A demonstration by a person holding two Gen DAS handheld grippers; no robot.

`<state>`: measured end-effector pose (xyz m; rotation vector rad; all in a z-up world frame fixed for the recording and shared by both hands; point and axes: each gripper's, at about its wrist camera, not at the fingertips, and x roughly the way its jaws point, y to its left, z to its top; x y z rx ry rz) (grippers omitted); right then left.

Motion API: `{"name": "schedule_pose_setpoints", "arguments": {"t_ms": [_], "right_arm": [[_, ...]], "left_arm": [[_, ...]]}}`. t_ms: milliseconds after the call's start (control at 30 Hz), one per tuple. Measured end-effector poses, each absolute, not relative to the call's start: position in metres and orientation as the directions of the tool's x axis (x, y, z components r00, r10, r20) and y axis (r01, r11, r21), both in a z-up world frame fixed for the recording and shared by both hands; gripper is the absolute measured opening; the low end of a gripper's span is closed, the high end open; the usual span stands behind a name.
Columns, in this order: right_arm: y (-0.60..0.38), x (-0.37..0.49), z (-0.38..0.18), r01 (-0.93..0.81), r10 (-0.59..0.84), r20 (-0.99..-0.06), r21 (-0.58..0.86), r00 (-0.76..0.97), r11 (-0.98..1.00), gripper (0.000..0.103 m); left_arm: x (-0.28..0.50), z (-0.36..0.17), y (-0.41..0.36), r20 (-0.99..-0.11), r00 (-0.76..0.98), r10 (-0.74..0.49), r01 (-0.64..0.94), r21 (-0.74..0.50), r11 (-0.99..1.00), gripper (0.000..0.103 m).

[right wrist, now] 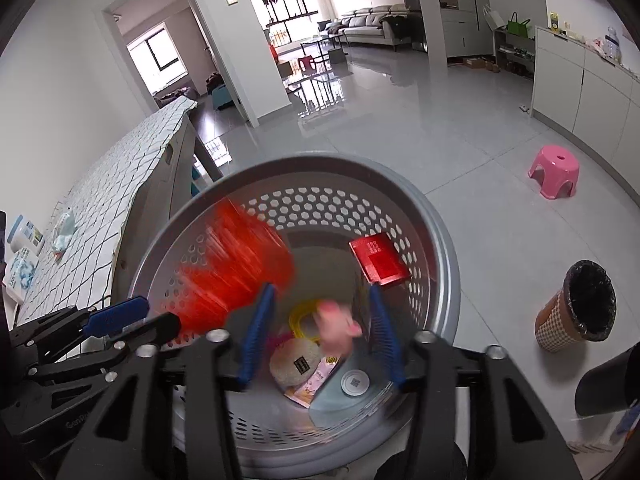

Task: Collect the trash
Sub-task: 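Carry the red bag and pig over the grey basket and release both, then move both tools back over the table toward the light-blue wrapper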

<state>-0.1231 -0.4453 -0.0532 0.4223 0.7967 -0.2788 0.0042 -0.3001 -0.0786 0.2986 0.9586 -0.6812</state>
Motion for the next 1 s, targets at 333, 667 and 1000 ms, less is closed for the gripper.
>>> {"name": "schedule_pose_setpoints", "arguments": {"t_ms": [333,667,1000], "right_arm": [[-0.445,-0.125,-0.054,0.403,-0.085,-0.742,0.260,0.665,0.878,0.049],[-0.437,-0.127,-0.046,0.392,-0.092,-0.733,0.250,0.674,0.885,0.049],[-0.422,-0.128,-0.032,0.371,-0.095,-0.714,0.240,0.693,0.897,0.056]], "left_arm": [[0.001,-0.075,-0.293,-0.823,0.406,-0.397,0.645,-0.050,0.763,0.057],[-0.002,-0.067,-0.286,-0.812,0.420,-0.405,0.635,-0.056,0.770,0.059],[-0.001,-0.050,-0.258,-0.781,0.463,-0.419,0.610,-0.062,0.790,0.065]]}}
